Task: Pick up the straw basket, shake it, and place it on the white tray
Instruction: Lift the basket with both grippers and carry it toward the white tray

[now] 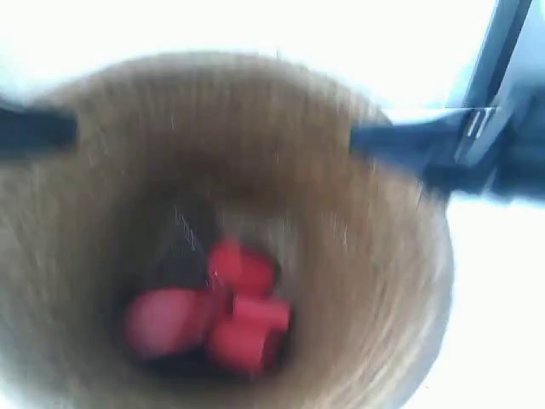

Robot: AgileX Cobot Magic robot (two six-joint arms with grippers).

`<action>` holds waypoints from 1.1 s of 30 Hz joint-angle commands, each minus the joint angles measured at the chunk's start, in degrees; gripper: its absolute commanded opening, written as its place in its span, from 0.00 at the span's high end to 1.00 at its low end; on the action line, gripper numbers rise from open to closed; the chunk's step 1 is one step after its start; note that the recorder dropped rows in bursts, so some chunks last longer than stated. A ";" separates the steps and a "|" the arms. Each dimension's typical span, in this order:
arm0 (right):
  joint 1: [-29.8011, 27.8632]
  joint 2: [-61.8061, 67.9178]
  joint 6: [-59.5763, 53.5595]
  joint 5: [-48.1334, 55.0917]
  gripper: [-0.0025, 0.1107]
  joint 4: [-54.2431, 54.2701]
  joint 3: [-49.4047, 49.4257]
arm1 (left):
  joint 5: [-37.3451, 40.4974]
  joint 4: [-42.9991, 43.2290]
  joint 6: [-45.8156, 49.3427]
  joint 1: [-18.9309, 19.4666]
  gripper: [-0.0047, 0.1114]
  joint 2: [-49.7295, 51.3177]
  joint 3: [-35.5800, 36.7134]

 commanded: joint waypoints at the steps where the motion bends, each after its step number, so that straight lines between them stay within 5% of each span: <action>1: -0.65 -5.02 6.95 1.10 0.98 -0.56 -8.85 | 4.23 0.71 -5.28 0.08 0.96 -3.25 -10.77; 7: -0.95 -0.07 4.62 8.60 0.98 -0.56 5.71 | -6.79 -1.41 -6.90 0.08 0.96 -2.97 4.02; 11: -1.34 -2.91 5.33 1.43 0.98 -0.56 -2.73 | -0.43 -2.66 -5.54 0.08 0.96 -4.32 -6.38; 15: -1.34 -8.23 6.64 0.49 0.98 -0.56 -8.70 | 5.75 6.67 -10.82 0.19 0.96 -5.17 -14.10; 18: -1.34 -6.68 6.11 4.22 0.98 -0.56 2.09 | 2.62 10.12 -13.12 0.19 0.96 -4.43 -2.92; 21: -1.34 -2.97 4.92 11.39 0.98 -0.56 8.63 | -7.18 0.22 -6.88 0.19 0.96 -3.47 6.13; 24: -1.34 -5.11 5.23 2.79 0.98 -0.56 -0.30 | -4.36 -10.06 1.09 0.19 0.96 -3.62 -0.18; 25: -1.34 -7.18 6.70 -1.03 0.98 -0.56 -8.74 | 0.45 -10.02 1.13 0.19 0.96 -3.99 -8.45; 28: -1.34 -8.59 6.70 -1.28 0.98 -0.56 -11.82 | 3.95 -6.58 0.18 0.19 0.96 -4.38 -12.35; 31: -1.34 -3.09 5.14 5.10 0.98 -0.56 4.83 | -2.18 -5.20 -1.13 0.19 0.96 -3.14 2.41; 33: -1.34 -0.43 -0.50 6.83 0.98 3.58 8.01 | -7.17 -13.18 3.67 0.19 0.96 -1.77 6.99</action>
